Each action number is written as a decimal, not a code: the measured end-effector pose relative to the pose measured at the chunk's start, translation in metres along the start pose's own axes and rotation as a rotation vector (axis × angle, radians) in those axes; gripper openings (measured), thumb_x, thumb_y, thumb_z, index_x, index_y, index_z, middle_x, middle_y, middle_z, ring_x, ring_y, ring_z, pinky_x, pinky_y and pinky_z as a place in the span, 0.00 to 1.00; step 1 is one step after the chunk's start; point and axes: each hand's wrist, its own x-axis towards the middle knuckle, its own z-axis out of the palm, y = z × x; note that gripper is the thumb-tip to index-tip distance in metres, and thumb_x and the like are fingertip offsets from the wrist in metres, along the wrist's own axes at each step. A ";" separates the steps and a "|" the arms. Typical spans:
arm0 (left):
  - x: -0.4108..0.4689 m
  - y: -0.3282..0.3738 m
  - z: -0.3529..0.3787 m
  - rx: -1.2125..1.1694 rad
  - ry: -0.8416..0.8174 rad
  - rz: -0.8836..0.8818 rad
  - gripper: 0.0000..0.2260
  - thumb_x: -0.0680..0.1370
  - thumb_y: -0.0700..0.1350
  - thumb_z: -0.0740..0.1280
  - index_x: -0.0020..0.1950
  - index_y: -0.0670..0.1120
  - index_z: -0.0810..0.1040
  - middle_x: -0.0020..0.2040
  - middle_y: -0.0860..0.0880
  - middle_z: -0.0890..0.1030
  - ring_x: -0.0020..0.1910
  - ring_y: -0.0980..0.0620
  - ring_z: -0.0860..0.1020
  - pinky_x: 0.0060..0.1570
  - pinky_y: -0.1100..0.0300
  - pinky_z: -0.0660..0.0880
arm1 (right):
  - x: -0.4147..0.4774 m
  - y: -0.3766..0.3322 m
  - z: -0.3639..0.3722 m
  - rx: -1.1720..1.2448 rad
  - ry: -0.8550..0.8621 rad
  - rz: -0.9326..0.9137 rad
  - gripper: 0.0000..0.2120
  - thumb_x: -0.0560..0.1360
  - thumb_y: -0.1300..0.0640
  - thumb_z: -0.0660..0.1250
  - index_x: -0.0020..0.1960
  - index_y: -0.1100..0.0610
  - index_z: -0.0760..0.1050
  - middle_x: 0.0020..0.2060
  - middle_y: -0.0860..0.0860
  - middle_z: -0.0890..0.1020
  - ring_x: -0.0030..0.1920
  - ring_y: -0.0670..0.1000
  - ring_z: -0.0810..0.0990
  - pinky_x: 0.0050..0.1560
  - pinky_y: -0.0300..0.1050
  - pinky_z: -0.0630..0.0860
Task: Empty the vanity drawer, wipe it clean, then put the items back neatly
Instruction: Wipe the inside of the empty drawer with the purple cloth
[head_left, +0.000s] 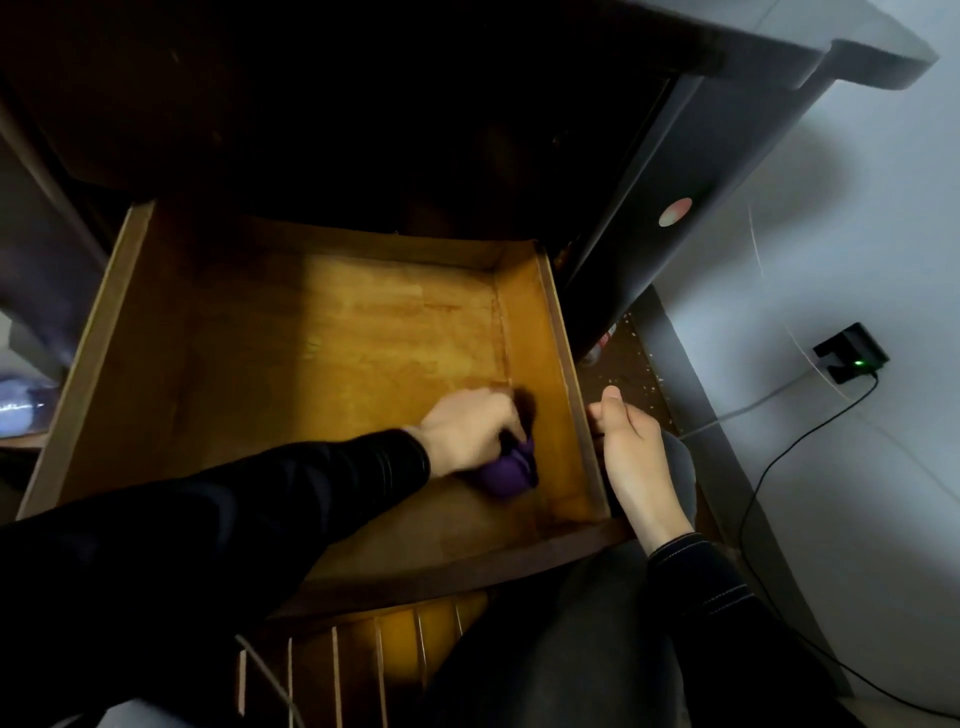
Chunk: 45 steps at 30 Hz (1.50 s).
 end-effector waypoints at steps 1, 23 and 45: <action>0.007 -0.011 -0.006 0.045 0.060 -0.030 0.19 0.77 0.38 0.66 0.63 0.56 0.82 0.63 0.48 0.79 0.59 0.44 0.79 0.52 0.56 0.76 | 0.001 0.000 0.000 -0.001 -0.007 0.014 0.19 0.85 0.42 0.53 0.50 0.48 0.79 0.47 0.46 0.83 0.50 0.48 0.80 0.55 0.49 0.73; -0.019 -0.003 0.002 0.215 -0.041 0.209 0.19 0.79 0.59 0.64 0.56 0.45 0.81 0.63 0.48 0.72 0.54 0.45 0.78 0.48 0.53 0.77 | 0.004 0.003 0.001 -0.026 -0.003 -0.016 0.20 0.85 0.43 0.54 0.44 0.49 0.79 0.41 0.45 0.83 0.47 0.45 0.80 0.45 0.42 0.71; 0.028 -0.021 -0.027 0.052 0.107 -0.236 0.13 0.75 0.47 0.67 0.59 0.49 0.81 0.57 0.45 0.74 0.49 0.39 0.80 0.47 0.50 0.78 | -0.003 -0.007 0.001 -0.058 -0.014 -0.037 0.22 0.85 0.43 0.51 0.52 0.52 0.81 0.46 0.48 0.83 0.50 0.47 0.80 0.53 0.47 0.73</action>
